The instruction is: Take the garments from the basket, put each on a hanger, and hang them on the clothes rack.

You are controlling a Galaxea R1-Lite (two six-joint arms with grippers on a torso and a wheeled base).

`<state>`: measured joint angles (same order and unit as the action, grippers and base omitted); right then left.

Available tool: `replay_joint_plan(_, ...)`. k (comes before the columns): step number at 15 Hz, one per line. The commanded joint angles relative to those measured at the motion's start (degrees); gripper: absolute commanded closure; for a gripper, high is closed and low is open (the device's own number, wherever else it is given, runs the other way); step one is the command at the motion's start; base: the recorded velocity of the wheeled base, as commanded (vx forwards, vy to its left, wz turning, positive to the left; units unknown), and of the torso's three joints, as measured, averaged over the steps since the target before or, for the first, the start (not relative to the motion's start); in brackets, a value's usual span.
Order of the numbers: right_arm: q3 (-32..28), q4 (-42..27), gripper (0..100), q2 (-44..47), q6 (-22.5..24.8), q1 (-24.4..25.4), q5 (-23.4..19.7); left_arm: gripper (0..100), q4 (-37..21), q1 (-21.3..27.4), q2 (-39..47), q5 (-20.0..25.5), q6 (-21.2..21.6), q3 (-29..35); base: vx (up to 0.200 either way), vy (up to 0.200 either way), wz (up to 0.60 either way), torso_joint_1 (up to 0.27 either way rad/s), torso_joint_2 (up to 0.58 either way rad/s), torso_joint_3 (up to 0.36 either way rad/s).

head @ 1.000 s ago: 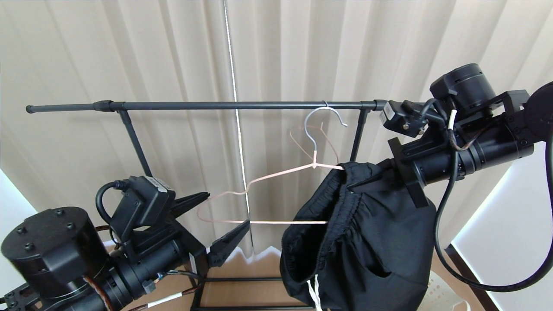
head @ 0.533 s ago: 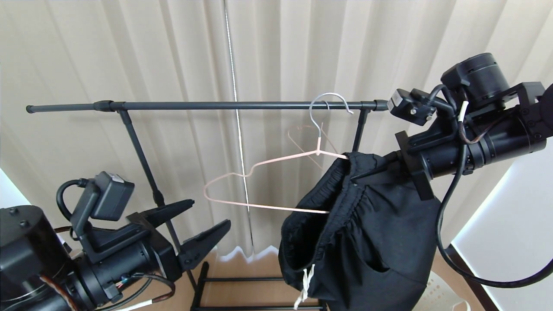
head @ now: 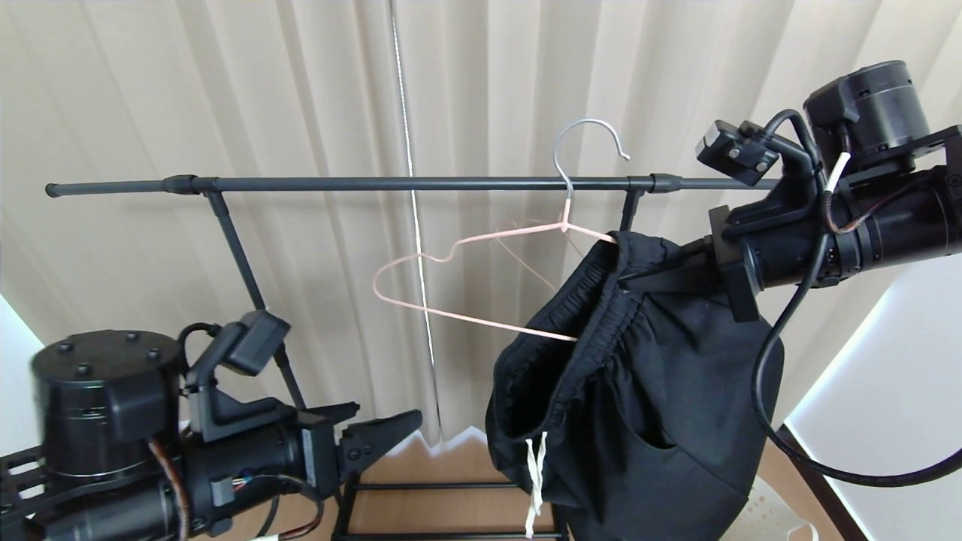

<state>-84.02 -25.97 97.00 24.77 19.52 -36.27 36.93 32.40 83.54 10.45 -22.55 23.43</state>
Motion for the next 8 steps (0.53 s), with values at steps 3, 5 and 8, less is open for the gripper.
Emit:
replay_joint_plan(3, 3.3, 3.7, 100, -2.7, -1.7, 2.1, 0.8, 0, -0.6, 10.3, 19.2, -12.1, -0.6, 12.0, 0.0, 0.0, 0.0, 0.0, 0.0, 0.0)
replay_joint_plan(5, 3.5, 3.6, 100, -3.7, -1.7, 2.2, 0.8, 0, -0.6, 10.3, 22.6, -13.1, -0.6, 15.0, 0.0, 0.0, 0.0, 0.0, 0.0, 0.0)
replay_joint_plan(8, 4.7, 3.9, 100, -4.8, -1.7, 2.2, 0.8, 0, -0.6, 10.3, 24.7, -14.6, -1.4, 17.5, 0.0, 0.0, 0.0, 0.0, 0.0, 0.0)
